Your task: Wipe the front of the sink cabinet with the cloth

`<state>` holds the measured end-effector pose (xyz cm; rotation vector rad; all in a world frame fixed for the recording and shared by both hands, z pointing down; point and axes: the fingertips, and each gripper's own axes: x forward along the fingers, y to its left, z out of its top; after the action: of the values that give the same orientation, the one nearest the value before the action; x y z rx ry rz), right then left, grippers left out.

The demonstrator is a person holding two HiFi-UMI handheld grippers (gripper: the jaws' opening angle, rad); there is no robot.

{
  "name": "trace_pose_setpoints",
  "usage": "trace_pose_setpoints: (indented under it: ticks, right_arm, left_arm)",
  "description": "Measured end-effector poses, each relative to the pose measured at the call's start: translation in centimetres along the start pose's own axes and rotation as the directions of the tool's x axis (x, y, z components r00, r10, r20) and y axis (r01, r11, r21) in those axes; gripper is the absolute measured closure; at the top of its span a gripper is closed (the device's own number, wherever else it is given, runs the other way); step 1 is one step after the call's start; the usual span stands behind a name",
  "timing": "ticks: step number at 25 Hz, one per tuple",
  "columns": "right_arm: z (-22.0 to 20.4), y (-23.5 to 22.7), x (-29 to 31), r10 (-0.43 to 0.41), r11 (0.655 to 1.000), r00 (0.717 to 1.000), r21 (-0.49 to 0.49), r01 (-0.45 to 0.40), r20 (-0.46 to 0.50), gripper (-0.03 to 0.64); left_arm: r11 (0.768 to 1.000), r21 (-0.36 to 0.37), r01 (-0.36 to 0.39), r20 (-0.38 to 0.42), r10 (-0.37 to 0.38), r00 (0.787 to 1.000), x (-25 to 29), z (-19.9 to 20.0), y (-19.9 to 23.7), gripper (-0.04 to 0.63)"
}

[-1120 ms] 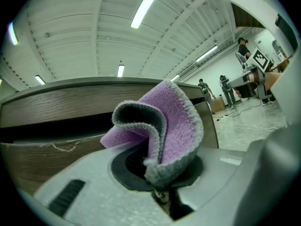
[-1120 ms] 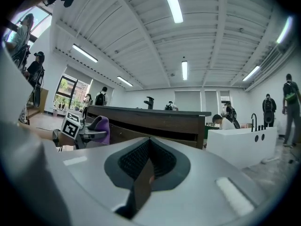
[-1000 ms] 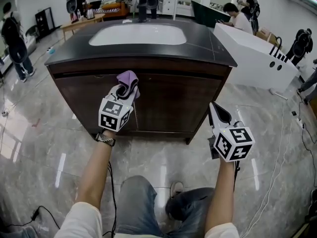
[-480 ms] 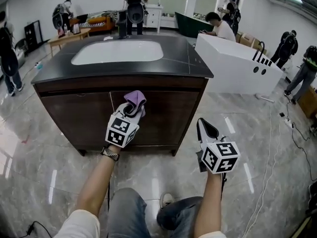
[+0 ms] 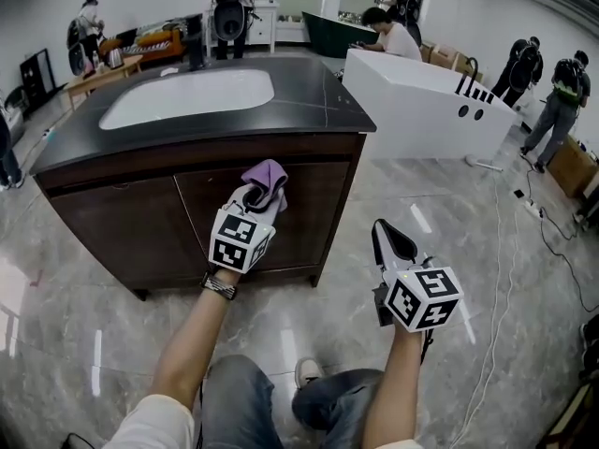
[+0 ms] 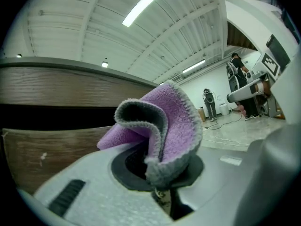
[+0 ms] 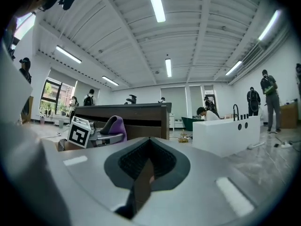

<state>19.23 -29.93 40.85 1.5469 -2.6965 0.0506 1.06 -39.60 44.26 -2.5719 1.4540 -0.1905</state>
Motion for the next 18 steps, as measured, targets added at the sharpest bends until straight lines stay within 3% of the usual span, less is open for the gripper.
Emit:
trace_pose_setpoints:
  ticks: [6, 10, 18]
  right_arm:
    - [-0.4, -2.0, -0.8, -0.054, 0.999, 0.998, -0.005, 0.054, -0.016, 0.609]
    - [-0.5, -1.8, -0.7, -0.055, 0.998, 0.998, -0.042, 0.053, -0.039, 0.609]
    - [0.5, -1.0, -1.6, -0.034, 0.999, 0.999, -0.027, 0.033, -0.012, 0.609]
  left_arm:
    - [0.999, 0.012, 0.053, -0.002, -0.053, 0.999, 2.8, 0.7, -2.7, 0.552]
    - [0.994, 0.023, 0.106, 0.006, -0.106, 0.994, 5.1, 1.5, -5.0, 0.552]
    - [0.978, 0.015, 0.207, 0.009, -0.207, 0.978, 8.9, 2.5, -9.3, 0.552]
